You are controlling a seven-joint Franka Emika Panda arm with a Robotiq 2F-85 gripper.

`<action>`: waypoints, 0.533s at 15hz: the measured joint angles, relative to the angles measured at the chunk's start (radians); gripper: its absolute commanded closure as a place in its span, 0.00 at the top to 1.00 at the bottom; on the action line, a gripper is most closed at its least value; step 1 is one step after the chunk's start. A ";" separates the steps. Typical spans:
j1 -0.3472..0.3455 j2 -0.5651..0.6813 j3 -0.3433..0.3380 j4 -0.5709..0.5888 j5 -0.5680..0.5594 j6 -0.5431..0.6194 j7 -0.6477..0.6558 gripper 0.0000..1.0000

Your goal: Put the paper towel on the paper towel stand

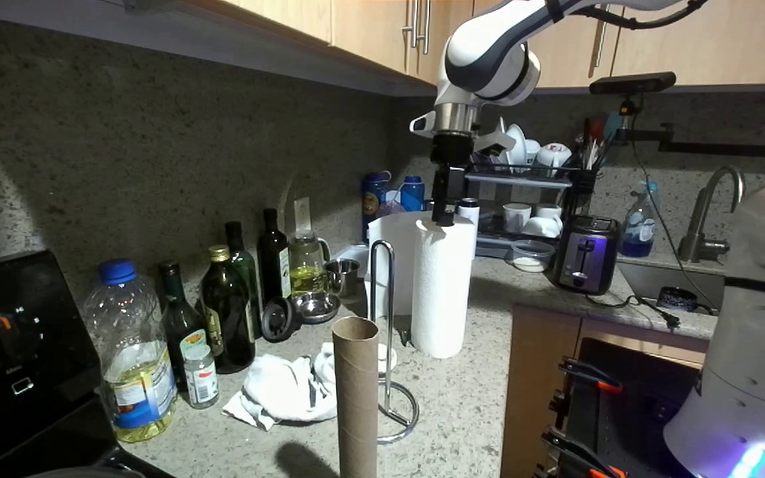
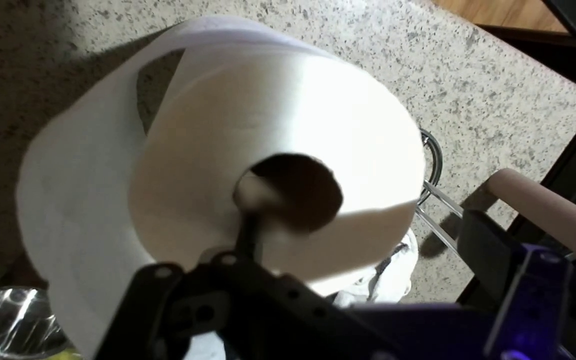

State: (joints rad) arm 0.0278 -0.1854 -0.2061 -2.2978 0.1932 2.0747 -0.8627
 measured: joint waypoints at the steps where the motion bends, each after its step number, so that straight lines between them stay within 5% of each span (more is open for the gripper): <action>1: -0.004 0.000 0.004 0.000 0.000 0.000 0.000 1.00; 8: -0.011 -0.010 0.016 0.000 0.000 0.000 0.000 1.00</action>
State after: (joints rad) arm 0.0170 -0.1957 -0.1900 -2.2978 0.1930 2.0747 -0.8624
